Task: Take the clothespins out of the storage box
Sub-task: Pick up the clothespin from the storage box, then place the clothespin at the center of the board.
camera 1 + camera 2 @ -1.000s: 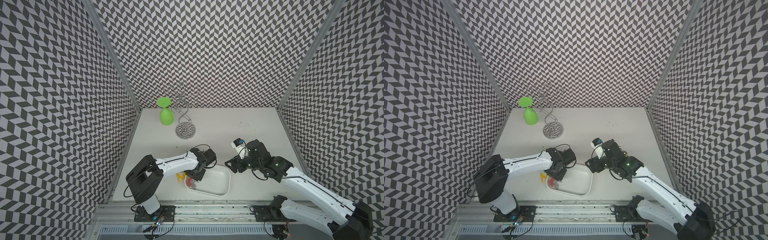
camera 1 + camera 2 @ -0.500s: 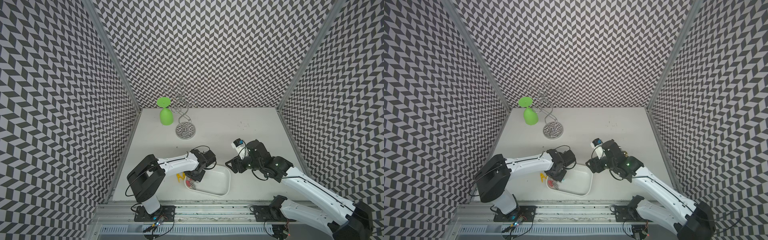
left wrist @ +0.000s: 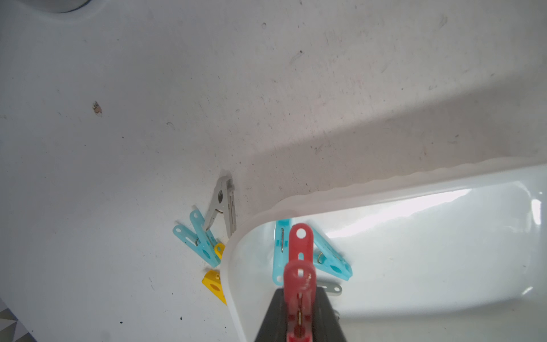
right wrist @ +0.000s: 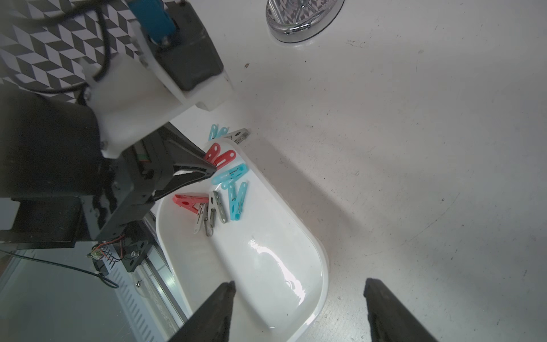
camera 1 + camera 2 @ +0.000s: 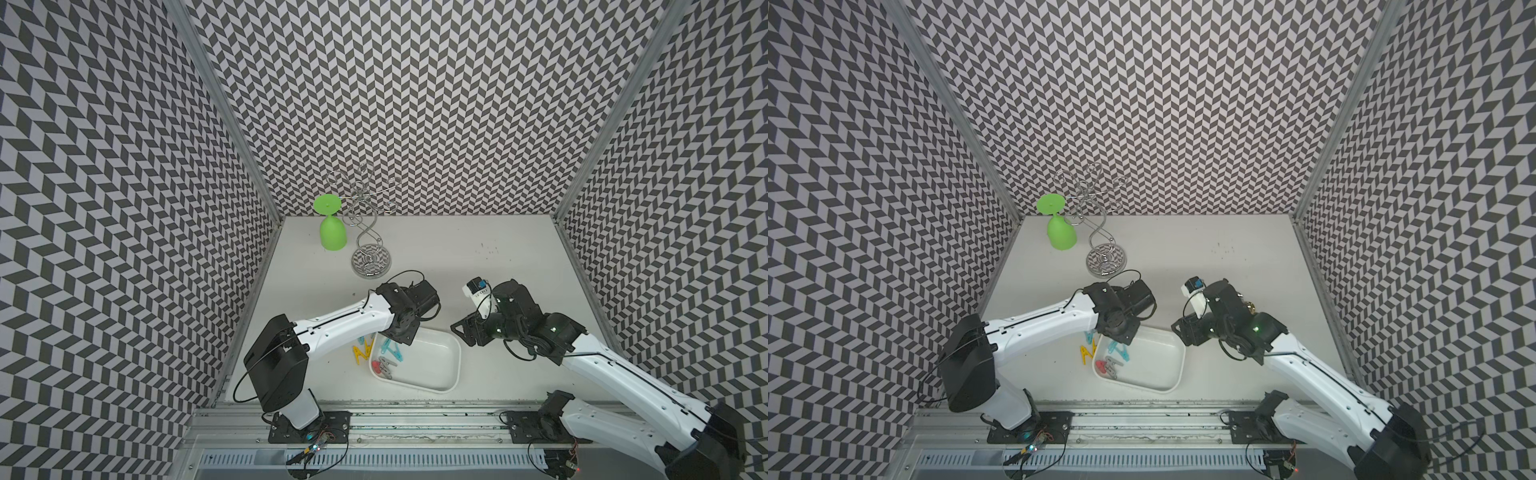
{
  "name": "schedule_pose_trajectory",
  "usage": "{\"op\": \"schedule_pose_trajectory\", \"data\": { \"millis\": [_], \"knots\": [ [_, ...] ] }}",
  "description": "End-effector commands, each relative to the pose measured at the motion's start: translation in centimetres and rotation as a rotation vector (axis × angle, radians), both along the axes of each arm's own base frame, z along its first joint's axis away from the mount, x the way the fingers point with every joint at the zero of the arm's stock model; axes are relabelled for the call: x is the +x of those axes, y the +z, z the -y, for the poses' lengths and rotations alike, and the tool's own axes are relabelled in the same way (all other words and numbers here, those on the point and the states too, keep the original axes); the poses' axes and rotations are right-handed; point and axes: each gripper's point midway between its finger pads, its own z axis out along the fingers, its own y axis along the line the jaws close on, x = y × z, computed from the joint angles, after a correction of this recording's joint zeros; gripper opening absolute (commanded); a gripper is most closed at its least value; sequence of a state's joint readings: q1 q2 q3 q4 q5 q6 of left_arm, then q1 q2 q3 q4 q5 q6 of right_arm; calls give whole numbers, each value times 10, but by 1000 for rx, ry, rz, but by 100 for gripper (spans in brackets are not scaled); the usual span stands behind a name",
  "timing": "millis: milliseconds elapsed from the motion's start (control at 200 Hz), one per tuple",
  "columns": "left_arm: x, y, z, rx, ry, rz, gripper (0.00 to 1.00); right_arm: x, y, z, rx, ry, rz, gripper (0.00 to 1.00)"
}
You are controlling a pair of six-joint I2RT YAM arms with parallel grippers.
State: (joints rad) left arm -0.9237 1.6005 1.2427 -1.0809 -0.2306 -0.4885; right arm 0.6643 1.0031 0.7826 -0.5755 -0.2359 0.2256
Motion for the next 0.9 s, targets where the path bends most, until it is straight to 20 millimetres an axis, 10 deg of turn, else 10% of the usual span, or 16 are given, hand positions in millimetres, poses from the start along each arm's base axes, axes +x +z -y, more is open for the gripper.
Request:
{"op": "schedule_pose_trajectory", "data": {
  "millis": [0,391,896],
  "knots": [
    [9,12,-26,-30,121,24,13,4,3,0,12,-7,22,72],
    [19,-14,-110,-110,471,17,17,4,4,0,10,-10,23,72],
    [9,-60,-128,-108,553,-89,22,5,6,1,10,-17,30,72]
  ]
}}
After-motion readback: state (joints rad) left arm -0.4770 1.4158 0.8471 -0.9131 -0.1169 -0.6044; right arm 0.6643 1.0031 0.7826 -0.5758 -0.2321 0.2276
